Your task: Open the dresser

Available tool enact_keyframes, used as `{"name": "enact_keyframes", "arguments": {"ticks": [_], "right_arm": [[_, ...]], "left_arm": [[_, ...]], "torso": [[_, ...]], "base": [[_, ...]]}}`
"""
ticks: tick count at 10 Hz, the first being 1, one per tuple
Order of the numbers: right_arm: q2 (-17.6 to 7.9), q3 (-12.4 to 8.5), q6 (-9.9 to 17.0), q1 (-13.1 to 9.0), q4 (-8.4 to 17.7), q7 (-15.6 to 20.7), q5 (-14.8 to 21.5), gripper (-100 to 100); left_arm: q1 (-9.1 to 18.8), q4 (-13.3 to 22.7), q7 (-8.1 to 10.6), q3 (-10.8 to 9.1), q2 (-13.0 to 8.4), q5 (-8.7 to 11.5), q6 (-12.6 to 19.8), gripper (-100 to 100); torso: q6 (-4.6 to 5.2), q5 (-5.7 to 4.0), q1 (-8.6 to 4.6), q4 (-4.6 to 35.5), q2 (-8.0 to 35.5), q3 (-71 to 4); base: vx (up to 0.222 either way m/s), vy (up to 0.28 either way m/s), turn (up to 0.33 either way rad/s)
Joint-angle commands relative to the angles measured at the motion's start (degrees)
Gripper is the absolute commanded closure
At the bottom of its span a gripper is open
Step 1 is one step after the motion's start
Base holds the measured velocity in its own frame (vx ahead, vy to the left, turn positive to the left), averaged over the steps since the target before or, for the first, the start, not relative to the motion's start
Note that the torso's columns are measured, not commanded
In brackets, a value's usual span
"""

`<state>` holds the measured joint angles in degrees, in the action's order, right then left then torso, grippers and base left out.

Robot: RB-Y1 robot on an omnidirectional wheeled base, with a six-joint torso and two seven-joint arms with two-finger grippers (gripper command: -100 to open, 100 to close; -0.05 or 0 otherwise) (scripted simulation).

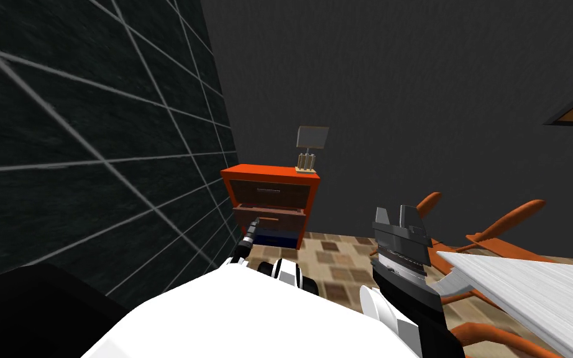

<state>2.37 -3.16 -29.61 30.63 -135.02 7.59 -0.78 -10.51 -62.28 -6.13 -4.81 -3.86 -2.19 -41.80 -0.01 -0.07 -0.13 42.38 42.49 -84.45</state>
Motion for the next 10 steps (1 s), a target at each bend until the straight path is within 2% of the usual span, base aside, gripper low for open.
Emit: {"name": "enact_keyframes", "arguments": {"ticks": [1,4,5,6,10], "right_arm": [[0.0,0.0,0.0,0.0,0.0,0.0,0.0,0],[0.0,0.0,0.0,0.0,0.0,0.0,0.0,0],[0.0,0.0,0.0,0.0,0.0,0.0,0.0,0],[0.0,0.0,0.0,0.0,0.0,0.0,0.0,0],[0.0,0.0,0.0,0.0,0.0,0.0,0.0,0]], "left_arm": [[-0.2,-0.4,0.10,0.08,-0.1,0.0,0.3,100],[-1.4,-1.5,0.45,0.64,-0.2,-0.3,0.4,100],[0.1,-3.0,0.89,0.42,-0.8,-0.1,3.4,-100],[0.1,-3.0,0.89,0.42,-0.8,-0.1,3.5,-100],[2.6,-6.5,1.88,0.08,-2.1,0.2,9.5,-100]], "torso": [[0.05,-0.02,-0.05,0.0,-0.1,-0.1],[-0.03,0.03,0.13,0.0,0.0,0.0],[-0.04,0.02,0.11,0.0,-0.1,0.0],[0.00,0.02,0.10,-0.1,-0.3,-0.1],[0.01,0.05,0.10,-0.1,-0.2,-0.1]], "base": [[-0.099,-0.027,0.013],[-0.174,-0.015,0.012],[-0.129,-0.032,0.013],[-0.054,-0.019,0.006],[-0.040,-0.014,0.005]]}}
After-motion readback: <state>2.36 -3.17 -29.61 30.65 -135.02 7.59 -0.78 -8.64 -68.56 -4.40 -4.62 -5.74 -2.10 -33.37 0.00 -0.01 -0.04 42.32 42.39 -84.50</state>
